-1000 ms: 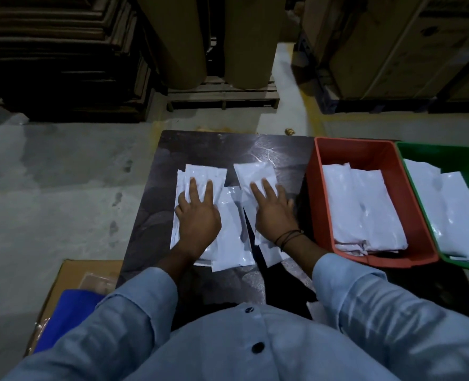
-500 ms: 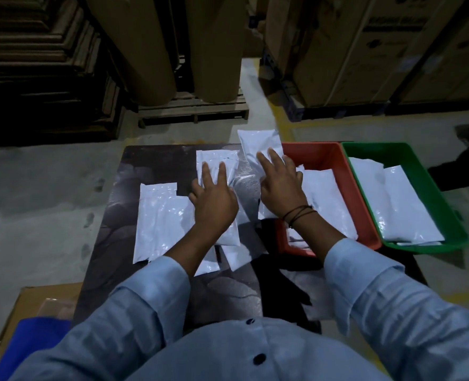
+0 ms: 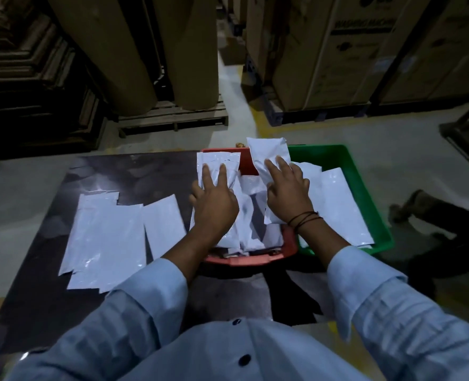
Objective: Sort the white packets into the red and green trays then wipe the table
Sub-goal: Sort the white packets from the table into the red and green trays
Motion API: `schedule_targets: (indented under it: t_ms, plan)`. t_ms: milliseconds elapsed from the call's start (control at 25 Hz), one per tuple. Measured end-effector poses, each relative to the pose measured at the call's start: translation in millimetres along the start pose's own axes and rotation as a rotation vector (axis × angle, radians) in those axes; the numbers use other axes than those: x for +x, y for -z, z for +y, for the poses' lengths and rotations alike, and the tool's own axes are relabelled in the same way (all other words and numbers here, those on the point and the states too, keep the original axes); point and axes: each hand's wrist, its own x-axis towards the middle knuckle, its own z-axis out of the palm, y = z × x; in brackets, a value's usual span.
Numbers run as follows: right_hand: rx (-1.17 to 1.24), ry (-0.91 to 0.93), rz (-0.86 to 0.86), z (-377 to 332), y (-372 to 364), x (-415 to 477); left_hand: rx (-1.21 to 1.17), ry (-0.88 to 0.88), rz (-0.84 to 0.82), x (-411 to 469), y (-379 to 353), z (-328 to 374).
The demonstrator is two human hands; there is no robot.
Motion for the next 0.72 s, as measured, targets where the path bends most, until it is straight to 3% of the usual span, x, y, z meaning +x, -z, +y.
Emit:
schedule_targets:
  t_ms: [400, 560, 720]
  plan:
    - [-0.019, -0.065, -0.026, 165.0, 32.4, -12.3, 0.008, -0.021, -0.048, -21.4, -64.4, 145.1]
    - [-0.114, -0.069, -0.069, 186.4, 20.2, -10.4, 0.025, -0.036, -0.048, -16.1, -67.8, 165.0]
    - [-0.154, 0.041, -0.095, 187.6, 3.7, -5.1, 0.040, -0.061, -0.061, -10.6, -72.0, 182.8]
